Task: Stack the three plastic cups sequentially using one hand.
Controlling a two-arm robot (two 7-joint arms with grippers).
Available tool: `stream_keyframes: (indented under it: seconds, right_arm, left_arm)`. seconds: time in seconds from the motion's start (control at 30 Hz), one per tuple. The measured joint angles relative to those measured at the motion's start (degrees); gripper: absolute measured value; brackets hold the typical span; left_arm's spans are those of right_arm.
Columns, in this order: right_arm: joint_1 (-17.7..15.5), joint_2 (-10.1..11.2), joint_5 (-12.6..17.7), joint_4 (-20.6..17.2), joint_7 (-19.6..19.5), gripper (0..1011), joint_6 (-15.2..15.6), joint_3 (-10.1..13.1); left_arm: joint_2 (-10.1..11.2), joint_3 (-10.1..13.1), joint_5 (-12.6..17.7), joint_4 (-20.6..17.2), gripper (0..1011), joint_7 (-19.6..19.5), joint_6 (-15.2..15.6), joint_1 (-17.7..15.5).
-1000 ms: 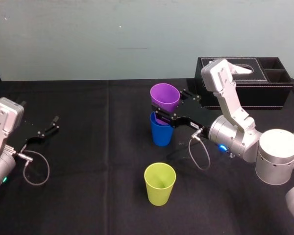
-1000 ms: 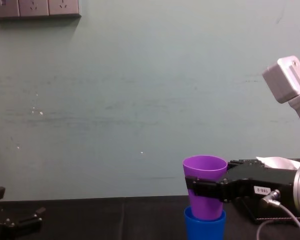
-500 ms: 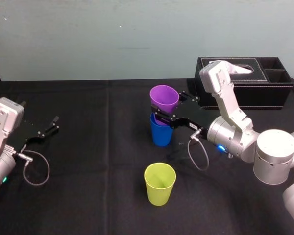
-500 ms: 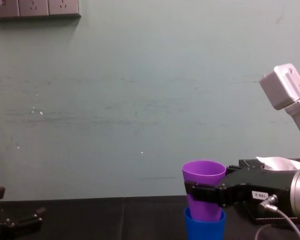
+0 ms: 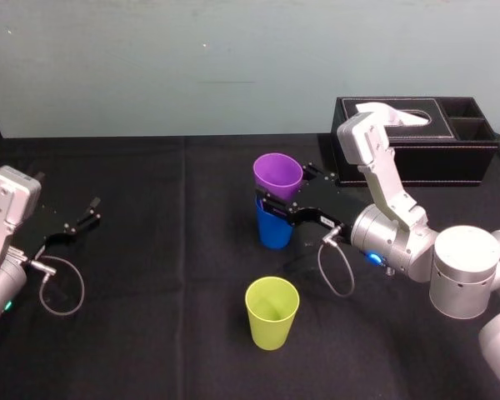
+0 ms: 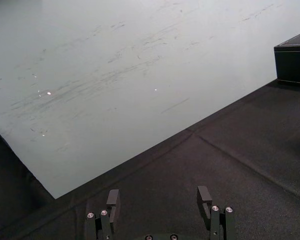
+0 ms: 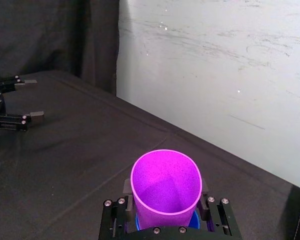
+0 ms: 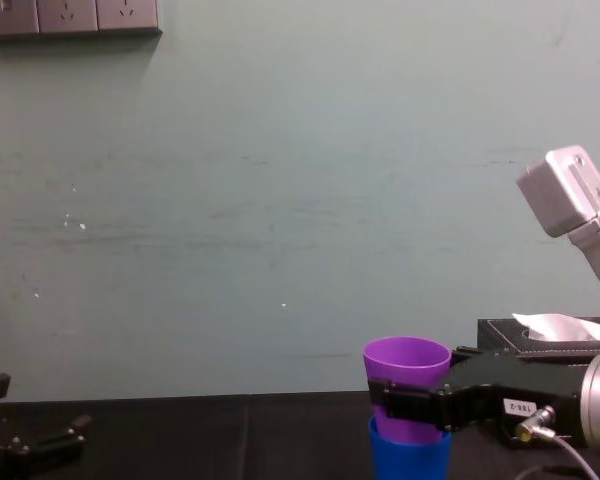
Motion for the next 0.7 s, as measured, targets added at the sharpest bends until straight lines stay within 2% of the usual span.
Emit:
stream_keyframes:
  seconds: [0.53,0.7]
  right_arm:
    - [-0.07,0.01,0.11,0.17,-0.02,732,0.11,-0.02]
    - [-0.06,0.01,0.11,0.15,-0.01,846,0.11,0.01]
  left_arm:
    - [0.00,0.00,0.00,0.00,1010,0.00,0.00,0.00]
    - [0.00,0.00,0.00,0.00,1010,0.00,0.00,0.00]
